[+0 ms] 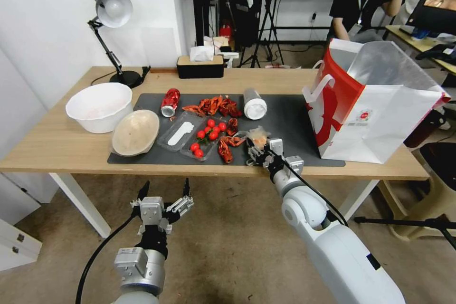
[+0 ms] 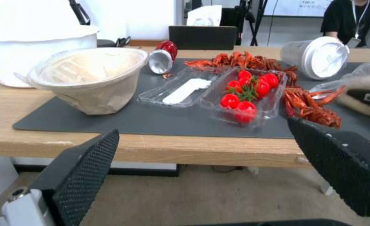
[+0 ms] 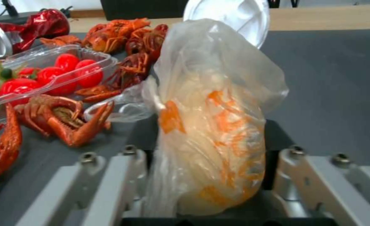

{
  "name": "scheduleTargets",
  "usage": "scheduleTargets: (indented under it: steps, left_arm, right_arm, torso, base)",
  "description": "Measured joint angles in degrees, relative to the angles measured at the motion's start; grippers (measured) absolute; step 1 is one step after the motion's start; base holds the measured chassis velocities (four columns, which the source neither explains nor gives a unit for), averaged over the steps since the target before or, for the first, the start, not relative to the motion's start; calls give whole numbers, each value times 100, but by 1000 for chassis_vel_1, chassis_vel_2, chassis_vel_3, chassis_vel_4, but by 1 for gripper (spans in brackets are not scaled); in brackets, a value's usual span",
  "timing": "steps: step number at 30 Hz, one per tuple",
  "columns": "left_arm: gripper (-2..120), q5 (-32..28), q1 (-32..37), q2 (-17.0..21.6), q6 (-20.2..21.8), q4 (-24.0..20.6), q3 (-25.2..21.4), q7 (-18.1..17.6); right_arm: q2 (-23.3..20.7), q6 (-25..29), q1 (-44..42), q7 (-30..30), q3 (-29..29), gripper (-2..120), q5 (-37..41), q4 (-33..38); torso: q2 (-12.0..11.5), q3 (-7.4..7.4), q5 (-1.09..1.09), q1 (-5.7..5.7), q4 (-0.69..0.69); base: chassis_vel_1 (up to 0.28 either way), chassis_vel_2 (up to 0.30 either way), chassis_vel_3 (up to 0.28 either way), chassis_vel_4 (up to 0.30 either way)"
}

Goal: Pick up the trash from the table and place it into the takeout bag.

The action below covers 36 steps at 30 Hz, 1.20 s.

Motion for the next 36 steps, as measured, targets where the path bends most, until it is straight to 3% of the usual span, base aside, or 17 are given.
scheduleTargets:
  steps: [2,5,11,16,18,20,28,36]
  left_arm:
    - [100,1,2,0,0,0,0,-1]
    - [100,16,14,-7,-1,0,11,-3]
    - [100,31,23,-10,-1,-10,16,-7]
    - [100,53,55,-22,-5,-50,21,-16]
    - [100,61,64,-27,-9,-50,25,-16]
    - [100,108,102,-42,-18,-63,41,-18]
    - [100,143,124,-53,-33,-99,61,-17]
    - [100,155,114,-54,-38,-100,85,-13]
  right_arm:
    - [-9,0,-6,0,13,34,9,10]
    - [-57,55,-87,-4,144,19,31,197]
    - [-240,274,-239,-137,410,9,-322,665]
    - [-775,453,-186,-223,1058,8,-273,1807]
    - [-873,449,-123,-180,1184,8,-168,1949]
    - [-1273,314,183,94,1605,8,203,2258]
    - [-2067,39,642,290,2577,8,1092,1711]
    - [-2254,-104,691,359,2874,11,1239,1017]
  torso:
    - [0,0,0,0,0]
    - [0,0,1,0,0]
    - [-1,0,1,0,-1]
    - [0,0,0,-1,-1]
    - [0,0,0,-1,0]
    - [0,0,0,-1,0]
    - [0,0,1,0,0]
    - [-1,0,1,-1,0]
  base:
    - [0,0,0,0]
    - [0,0,0,0]
    - [0,0,0,0]
    - [0,0,0,0]
    - [0,0,0,0]
    - [0,0,0,0]
    - [0,0,0,0]
    - [0,0,0,0]
